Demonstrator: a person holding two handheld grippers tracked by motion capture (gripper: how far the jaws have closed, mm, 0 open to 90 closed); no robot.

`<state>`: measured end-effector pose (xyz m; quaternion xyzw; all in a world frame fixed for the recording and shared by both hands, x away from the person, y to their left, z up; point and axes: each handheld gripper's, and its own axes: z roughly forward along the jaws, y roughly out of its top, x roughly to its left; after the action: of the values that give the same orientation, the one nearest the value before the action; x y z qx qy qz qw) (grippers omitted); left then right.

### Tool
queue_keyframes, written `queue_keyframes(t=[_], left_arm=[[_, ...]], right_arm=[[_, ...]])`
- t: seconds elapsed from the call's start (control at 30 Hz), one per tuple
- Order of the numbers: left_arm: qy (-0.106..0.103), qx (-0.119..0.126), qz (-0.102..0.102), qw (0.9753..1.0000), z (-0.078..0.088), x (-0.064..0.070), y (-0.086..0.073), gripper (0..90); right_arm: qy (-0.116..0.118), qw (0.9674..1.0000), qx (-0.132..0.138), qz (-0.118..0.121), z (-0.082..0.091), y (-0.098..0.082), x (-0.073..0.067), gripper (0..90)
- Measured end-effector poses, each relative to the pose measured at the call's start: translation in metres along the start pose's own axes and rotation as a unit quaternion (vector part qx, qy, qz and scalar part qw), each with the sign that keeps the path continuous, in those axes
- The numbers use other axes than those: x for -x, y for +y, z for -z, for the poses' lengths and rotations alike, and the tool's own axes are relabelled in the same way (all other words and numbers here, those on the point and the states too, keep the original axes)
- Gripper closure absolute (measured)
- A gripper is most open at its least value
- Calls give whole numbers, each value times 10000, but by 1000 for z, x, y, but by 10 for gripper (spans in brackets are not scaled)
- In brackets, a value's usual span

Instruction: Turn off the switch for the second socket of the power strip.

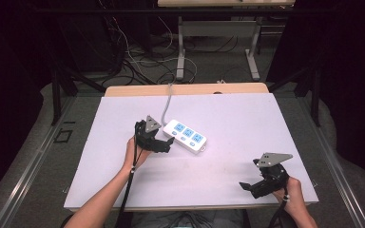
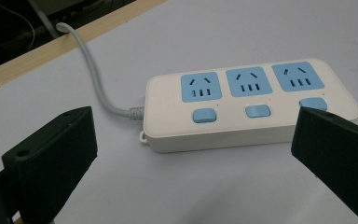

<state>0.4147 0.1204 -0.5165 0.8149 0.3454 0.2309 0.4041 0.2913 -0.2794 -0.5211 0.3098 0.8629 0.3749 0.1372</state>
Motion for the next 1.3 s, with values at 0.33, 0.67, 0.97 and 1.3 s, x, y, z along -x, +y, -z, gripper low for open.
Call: queue_keyframes(t=[0.33,0.67,0.97,1.3], left_arm=[[-118,-48,-9,9999,-12,3,3,1],[-165,17,85,9998,-23,5,6,1],[-223,-41,49,9997,-31,8,9,6],[-300,-158,8,9994,-41,11,12,19]], right_arm=[[-28,10000,35,19,-2,0,1,4],[-1,10000,-34,-4,-1,0,0,5],[43,10000,-62,36,-3,1,1,4],[61,9999,-117,31,-2,0,1,4]])
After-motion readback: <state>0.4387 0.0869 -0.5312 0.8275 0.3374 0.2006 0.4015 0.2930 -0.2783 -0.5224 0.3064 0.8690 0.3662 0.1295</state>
